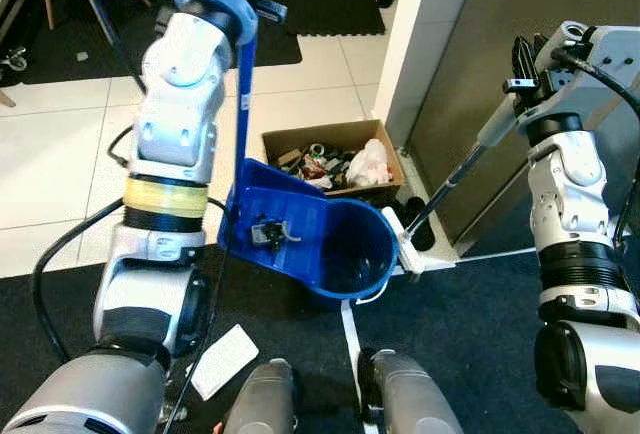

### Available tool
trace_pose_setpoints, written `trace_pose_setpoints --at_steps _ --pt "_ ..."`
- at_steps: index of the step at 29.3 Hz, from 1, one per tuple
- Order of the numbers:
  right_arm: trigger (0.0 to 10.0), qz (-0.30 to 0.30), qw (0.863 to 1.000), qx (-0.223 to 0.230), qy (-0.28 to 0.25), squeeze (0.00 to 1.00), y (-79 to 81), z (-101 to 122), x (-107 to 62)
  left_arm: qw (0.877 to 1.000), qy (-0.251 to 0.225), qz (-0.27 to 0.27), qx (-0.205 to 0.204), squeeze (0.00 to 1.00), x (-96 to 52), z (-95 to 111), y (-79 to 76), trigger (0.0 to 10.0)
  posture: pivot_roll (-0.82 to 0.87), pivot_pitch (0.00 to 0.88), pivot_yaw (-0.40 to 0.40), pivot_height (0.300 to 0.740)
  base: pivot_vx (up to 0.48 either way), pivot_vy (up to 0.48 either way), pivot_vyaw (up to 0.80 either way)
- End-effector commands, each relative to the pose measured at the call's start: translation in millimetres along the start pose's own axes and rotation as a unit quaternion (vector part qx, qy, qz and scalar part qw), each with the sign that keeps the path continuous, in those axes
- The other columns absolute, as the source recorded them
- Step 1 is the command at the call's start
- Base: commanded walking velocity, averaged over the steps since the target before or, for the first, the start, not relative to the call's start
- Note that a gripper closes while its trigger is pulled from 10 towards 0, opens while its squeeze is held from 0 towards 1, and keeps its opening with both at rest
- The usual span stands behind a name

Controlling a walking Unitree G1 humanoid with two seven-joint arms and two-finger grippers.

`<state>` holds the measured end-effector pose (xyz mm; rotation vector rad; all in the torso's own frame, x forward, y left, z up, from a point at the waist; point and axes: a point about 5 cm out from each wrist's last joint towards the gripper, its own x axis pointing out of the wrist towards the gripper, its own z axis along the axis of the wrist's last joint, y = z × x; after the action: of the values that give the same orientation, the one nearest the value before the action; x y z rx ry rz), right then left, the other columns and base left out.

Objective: Sweep floor

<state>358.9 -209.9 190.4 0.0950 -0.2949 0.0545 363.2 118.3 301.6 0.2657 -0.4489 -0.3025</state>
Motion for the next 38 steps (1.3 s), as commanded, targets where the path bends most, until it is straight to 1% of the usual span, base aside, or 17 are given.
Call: trace_pose_setpoints --at_steps 1,2,3,4,10,12,13,16,19,21,22,28,30,38 --pt "10.0 -0.002 1.0 -0.001 -0.027 0.0 -1.2 9.7 0.7 0.999 -0.041 -0.022 0.013 0.0 7.3 18.4 -11.6 10.0 0.02 0.0 -0.03 0.74 0.0 0.0 0.0" --pt "10.0 -0.002 1.0 -0.001 -0.027 0.0 -1.2 9.7 0.7 0.999 -0.041 -0.022 0.013 0.0 7.3 18.4 -11.6 10.0 0.02 0.0 -0.03 0.74 0.0 0.0 0.0" --pt "10.0 -0.003 1.0 -0.001 -0.027 0.0 -1.8 9.9 0.5 0.998 -0.05 -0.037 0.011 0.0 8.5 22.7 -20.6 10.0 0.02 0.0 -0.029 0.74 0.0 0.0 0.0" --pt "10.0 -0.004 1.0 -0.002 -0.027 0.0 -2.1 10.1 0.5 0.997 -0.054 -0.046 0.013 0.0 8.7 24.7 -25.5 10.0 0.02 0.0 -0.029 0.74 0.0 0.0 0.0" --pt "10.0 -0.004 1.0 -0.002 -0.028 0.0 -2.1 10.4 1.1 0.994 -0.069 -0.081 0.023 0.0 8.8 30.4 -45.3 10.0 0.02 0.0 -0.03 0.74 0.0 0.0 0.0" --pt "10.0 -0.004 1.0 -0.001 -0.028 0.0 -1.6 10.4 1.7 0.992 -0.073 -0.097 0.026 0.0 9.2 31.5 -55.5 10.0 0.02 0.0 -0.03 0.74 0.0 0.0 0.0" --pt "10.0 -0.004 1.0 -0.001 -0.028 0.0 -1.6 10.4 1.7 0.992 -0.073 -0.097 0.026 0.0 9.2 31.5 -55.5 10.0 0.02 0.0 -0.03 0.74 0.0 0.0 0.0" --pt "10.0 -0.003 1.0 -0.001 -0.029 0.0 -1.0 10.5 2.0 0.991 -0.075 -0.107 0.032 0.0 9.5 31.1 -62.4 10.0 0.02 0.0 -0.029 0.74 0.0 0.0 0.0" --pt "10.0 -0.004 1.0 -0.001 -0.03 0.0 -0.8 10.7 1.9 0.989 -0.076 -0.118 0.049 0.0 9.3 30.1 -69.5 10.0 0.02 0.0 -0.027 0.74 0.0 0.0 0.0" --pt "10.0 -0.005 1.0 -0.001 -0.03 0.0 -1.3 10.9 1.5 0.986 -0.076 -0.124 0.078 0.0 9.0 28.7 -73.8 10.0 0.02 0.0 -0.026 0.74 0.0 0.0 0.0" --pt "10.0 -0.005 1.0 -0.001 -0.03 0.0 -1.6 11.0 1.4 0.985 -0.076 -0.125 0.087 0.0 8.9 28.1 -75.1 10.0 0.02 0.0 -0.026 0.74 0.0 0.0 0.0" --pt "10.0 -0.007 1.0 0.0 -0.03 0.0 -2.2 10.7 0.9 0.984 -0.078 -0.124 0.102 0.0 8.9 27.7 -79.3 10.0 0.02 0.0 -0.026 0.74 0.0 0.0 0.0" --pt "10.0 -0.007 1.0 0.0 -0.03 0.0 -2.2 10.7 0.9 0.984 -0.078 -0.124 0.102 0.0 8.9 27.7 -79.3 10.0 0.02 0.0 -0.026 0.74 0.0 0.0 0.0" --pt "10.0 -0.005 1.0 0.001 -0.03 0.0 -1.2 10.7 1.8 0.984 -0.08 -0.094 0.129 0.0 12.1 27.9 -74.9 10.0 0.02 0.0 -0.03 0.74 0.0 0.0 0.0"
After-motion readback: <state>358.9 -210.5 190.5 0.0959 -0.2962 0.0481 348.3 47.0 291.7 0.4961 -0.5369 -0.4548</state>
